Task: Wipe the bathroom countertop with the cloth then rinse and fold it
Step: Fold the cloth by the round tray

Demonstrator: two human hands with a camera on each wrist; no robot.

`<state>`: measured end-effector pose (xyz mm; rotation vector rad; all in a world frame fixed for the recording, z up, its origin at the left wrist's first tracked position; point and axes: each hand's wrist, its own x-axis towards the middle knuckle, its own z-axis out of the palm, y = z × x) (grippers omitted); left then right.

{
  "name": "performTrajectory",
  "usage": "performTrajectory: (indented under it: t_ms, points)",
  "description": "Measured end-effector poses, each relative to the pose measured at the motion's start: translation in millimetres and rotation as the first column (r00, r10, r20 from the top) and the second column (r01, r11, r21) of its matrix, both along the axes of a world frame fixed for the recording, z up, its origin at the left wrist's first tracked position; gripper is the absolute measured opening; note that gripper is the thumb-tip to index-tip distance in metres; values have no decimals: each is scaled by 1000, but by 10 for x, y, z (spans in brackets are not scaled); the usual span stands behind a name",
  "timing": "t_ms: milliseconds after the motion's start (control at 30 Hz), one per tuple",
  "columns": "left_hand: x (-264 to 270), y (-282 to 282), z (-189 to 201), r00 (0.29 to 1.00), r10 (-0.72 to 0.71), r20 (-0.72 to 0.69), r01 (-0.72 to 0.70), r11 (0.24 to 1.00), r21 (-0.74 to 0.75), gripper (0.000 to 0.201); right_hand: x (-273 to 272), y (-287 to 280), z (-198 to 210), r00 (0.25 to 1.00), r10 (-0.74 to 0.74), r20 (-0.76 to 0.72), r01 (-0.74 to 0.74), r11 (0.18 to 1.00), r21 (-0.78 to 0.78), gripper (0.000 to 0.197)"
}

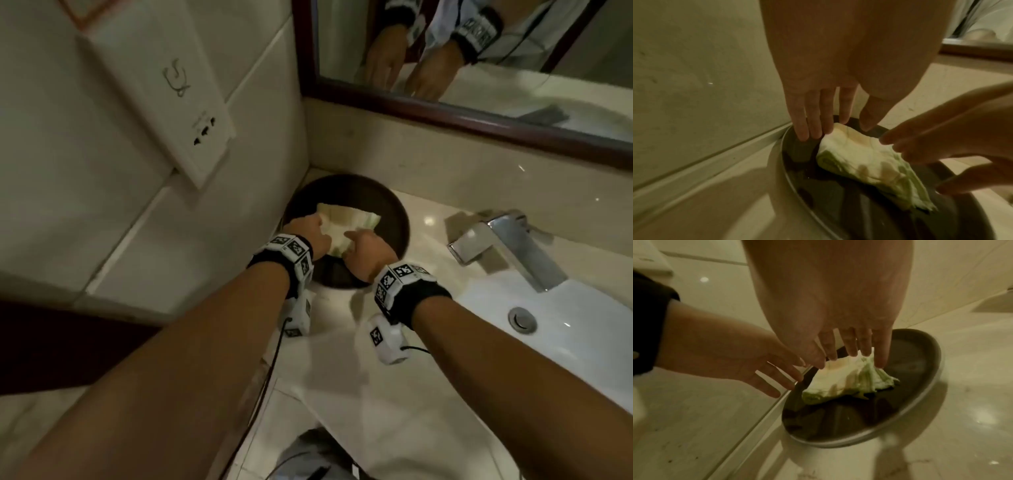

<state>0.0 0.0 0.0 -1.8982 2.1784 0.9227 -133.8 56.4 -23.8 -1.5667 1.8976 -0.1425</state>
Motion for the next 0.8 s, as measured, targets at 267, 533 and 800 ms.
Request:
performTrajectory:
  t_ms: [267, 533, 800]
  points:
    - [-46, -194, -290, 992, 113, 61, -117, 990, 72, 46, -34, -115, -111, 998, 11, -56, -10, 1000, 30, 51]
    - [-94, -282, -412, 928, 370, -41, -359, 919, 161, 41, -20, -91, -134, 993, 34, -111, -33, 999, 11, 46]
    - [-295, -283, -248, 800, 559, -217, -481, 815, 323, 38, -50, -38, -145, 992, 61, -115, -61, 998, 5, 69]
